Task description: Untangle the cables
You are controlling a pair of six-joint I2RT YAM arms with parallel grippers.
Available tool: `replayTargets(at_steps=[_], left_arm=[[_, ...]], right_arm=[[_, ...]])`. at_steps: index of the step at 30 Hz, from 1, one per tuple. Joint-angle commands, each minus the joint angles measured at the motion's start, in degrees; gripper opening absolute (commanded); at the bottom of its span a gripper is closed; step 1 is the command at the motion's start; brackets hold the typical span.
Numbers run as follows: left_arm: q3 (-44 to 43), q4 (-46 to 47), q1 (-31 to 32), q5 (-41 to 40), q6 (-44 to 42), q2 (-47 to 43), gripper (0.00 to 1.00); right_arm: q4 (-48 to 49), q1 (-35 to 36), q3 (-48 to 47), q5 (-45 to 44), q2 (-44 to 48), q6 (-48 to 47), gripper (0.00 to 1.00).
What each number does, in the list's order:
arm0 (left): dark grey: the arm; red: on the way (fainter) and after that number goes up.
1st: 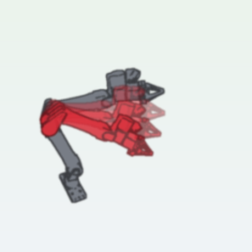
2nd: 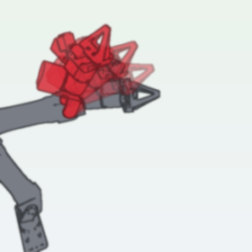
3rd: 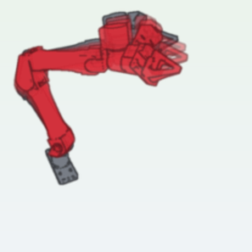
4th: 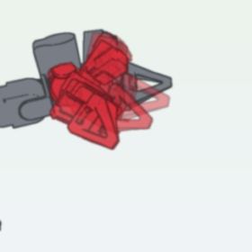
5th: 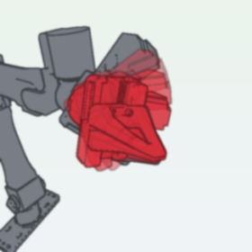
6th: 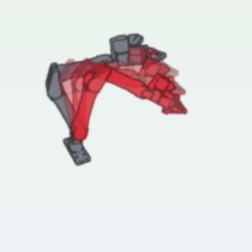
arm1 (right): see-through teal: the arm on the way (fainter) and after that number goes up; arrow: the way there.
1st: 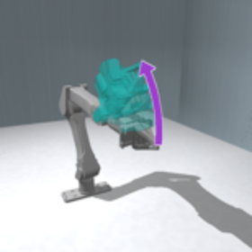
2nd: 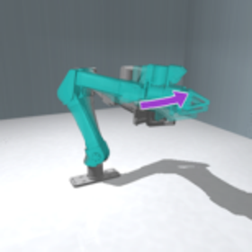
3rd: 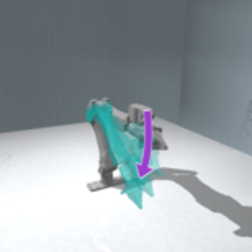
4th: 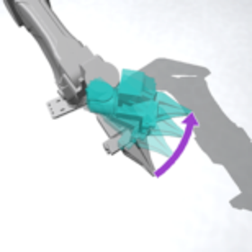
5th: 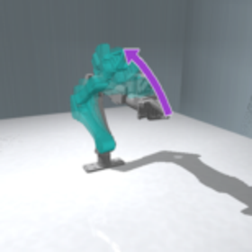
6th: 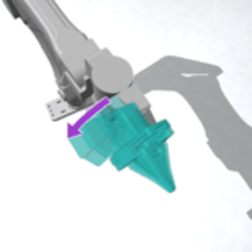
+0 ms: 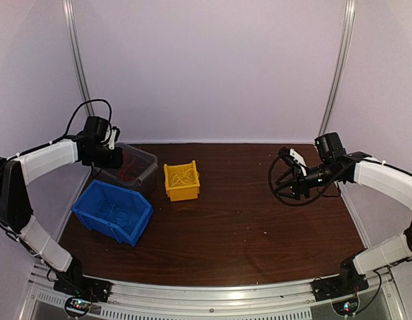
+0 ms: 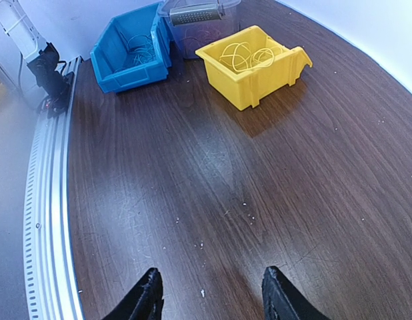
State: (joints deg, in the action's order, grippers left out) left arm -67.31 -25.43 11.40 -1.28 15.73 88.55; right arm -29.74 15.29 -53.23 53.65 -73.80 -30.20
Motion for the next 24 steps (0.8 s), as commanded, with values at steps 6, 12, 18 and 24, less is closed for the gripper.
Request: replayTargets(at_steps=[6,12,18,24], left_arm=[[-8.6,-5.9,0.1,-1.4,1.6,-1.6,0.6],[-1.4,4.4,2.6,6.8,-0.1,-14.1,0.83],[1.4,8.7,4.4,3.4,-2.3,-25.6,0.98],[5.1,14.3,4.5,-0.9,-2.9,-29.6,0.98]], right_arm=[[0.8,-0.6,0.0,0.4,1.4,0.8,0.53],[6.1,-4.9,-1.7,-4.6,3.8,8.0,0.57],[20.0,-11.7,-4.3,-27.8,10.4,21.6,1.0],[26.4,-11.8,-6.4,-42.9,14.0,27.0,1.0]])
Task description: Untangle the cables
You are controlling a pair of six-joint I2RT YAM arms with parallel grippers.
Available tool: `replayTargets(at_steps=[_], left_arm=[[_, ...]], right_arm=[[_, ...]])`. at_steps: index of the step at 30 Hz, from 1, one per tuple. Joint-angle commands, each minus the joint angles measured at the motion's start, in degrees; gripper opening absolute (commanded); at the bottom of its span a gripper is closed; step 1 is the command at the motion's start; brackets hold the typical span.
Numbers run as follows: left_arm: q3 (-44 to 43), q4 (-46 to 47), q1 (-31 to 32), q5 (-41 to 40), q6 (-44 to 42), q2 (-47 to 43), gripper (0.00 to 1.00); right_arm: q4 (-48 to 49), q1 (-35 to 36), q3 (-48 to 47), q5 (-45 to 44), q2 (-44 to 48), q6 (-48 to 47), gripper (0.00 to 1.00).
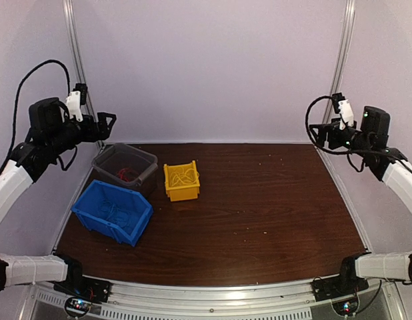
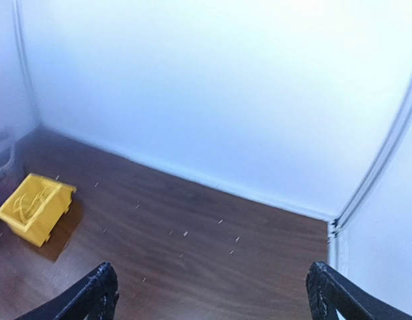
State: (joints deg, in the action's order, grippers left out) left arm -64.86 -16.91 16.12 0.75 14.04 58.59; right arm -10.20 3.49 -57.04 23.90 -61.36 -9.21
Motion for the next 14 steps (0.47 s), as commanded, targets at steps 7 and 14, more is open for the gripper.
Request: replayTargets(at_steps=[7,14], left_arm=[[11.1,13.1,-0.2,2.0,-5.1,-0.2,0.98],[19.3,19.8,-0.2,0.1,-5.9,-6.0,0.98]], right_arm=[[10.8,0.0,2.8,-17.0,3.8,7.6,1.0],[10.7,-0.1,2.7,-15.2,2.7,7.3,1.0]])
